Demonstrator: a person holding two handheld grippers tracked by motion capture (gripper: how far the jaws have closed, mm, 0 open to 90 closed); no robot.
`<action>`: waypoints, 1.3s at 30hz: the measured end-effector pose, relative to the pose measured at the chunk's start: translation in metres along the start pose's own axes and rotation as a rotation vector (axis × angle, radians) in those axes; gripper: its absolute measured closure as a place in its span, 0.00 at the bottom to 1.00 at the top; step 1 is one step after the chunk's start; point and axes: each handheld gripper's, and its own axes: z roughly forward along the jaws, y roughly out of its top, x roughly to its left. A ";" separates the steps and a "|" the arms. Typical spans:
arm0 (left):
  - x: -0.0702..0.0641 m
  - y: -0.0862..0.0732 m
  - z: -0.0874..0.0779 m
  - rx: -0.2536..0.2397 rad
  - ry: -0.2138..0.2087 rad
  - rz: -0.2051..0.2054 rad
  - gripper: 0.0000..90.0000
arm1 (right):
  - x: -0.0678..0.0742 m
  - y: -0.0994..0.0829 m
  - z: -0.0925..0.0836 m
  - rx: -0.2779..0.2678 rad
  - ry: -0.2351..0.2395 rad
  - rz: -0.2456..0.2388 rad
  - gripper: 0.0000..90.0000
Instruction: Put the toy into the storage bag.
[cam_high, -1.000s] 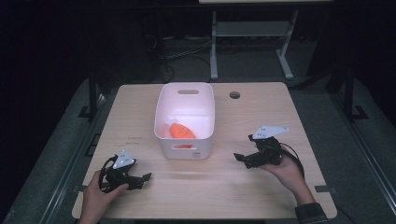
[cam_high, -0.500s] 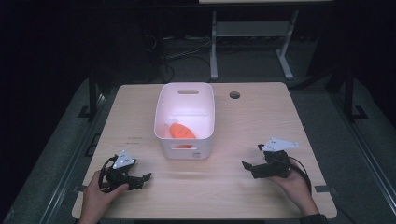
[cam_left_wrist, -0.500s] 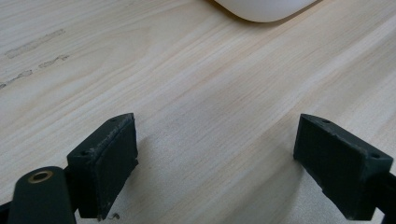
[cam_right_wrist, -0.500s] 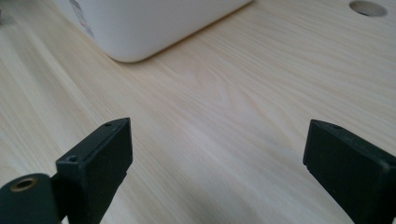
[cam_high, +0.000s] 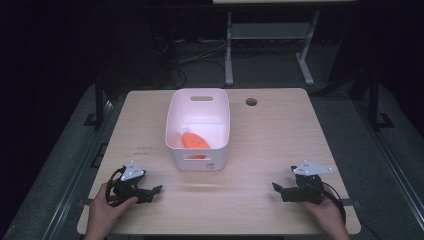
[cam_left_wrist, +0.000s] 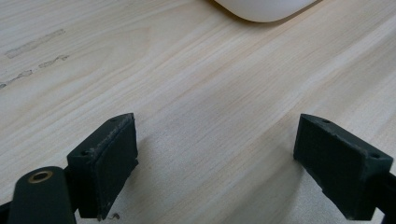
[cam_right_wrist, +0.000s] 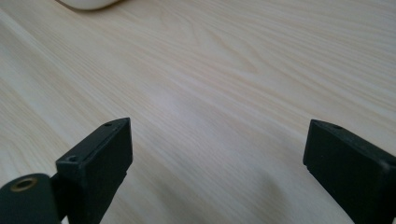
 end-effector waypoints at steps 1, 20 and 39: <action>0.000 0.000 0.000 0.000 0.000 0.000 0.14 | 0.000 -0.002 -0.001 0.006 -0.007 0.004 0.09; 0.000 0.000 0.000 0.000 0.000 -0.001 0.14 | -0.004 -0.015 0.002 0.067 -0.069 0.008 0.08; 0.000 0.000 0.000 0.000 0.000 0.000 0.14 | -0.008 -0.016 0.003 0.092 -0.028 0.053 0.07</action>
